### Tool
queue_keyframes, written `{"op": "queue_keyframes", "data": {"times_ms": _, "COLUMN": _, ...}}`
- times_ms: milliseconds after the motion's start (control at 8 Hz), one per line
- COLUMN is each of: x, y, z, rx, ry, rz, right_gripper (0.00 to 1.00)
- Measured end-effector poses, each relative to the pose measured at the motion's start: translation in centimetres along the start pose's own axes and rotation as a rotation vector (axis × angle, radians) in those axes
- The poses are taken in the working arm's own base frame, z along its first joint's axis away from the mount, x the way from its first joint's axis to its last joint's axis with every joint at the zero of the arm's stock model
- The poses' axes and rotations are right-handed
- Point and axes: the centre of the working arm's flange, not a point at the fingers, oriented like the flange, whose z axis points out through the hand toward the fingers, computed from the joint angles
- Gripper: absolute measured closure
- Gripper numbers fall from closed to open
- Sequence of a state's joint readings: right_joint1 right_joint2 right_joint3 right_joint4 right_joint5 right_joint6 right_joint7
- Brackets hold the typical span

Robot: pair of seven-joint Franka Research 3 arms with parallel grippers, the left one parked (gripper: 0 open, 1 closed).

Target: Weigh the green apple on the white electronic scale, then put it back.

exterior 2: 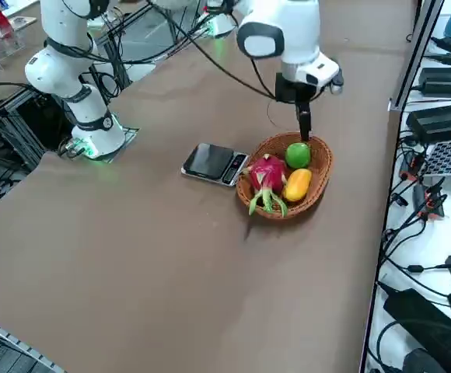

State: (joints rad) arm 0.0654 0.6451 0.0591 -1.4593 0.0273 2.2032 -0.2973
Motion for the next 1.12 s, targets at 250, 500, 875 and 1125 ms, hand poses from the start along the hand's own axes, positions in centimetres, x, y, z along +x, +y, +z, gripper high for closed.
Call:
{"op": "queue_keyframes", "data": {"times_ms": 250, "x": 0.3, "y": -0.8, "z": 2.7, "rx": 0.004, "ry": -0.003, "rz": -0.025, "right_gripper": 0.00}}
{"op": "queue_keyframes", "data": {"times_ms": 500, "x": 0.2, "y": -1.0, "z": 4.3, "rx": -0.005, "ry": -0.011, "rz": -0.046, "right_gripper": 0.00}}
{"op": "queue_keyframes", "data": {"times_ms": 875, "x": 0.2, "y": -0.7, "z": 5.1, "rx": -0.045, "ry": -0.018, "rz": -0.079, "right_gripper": 0.00}}
{"op": "queue_keyframes", "data": {"times_ms": 1125, "x": 0.0, "y": -0.7, "z": 6.4, "rx": -0.045, "ry": -0.024, "rz": -0.082, "right_gripper": 0.00}}
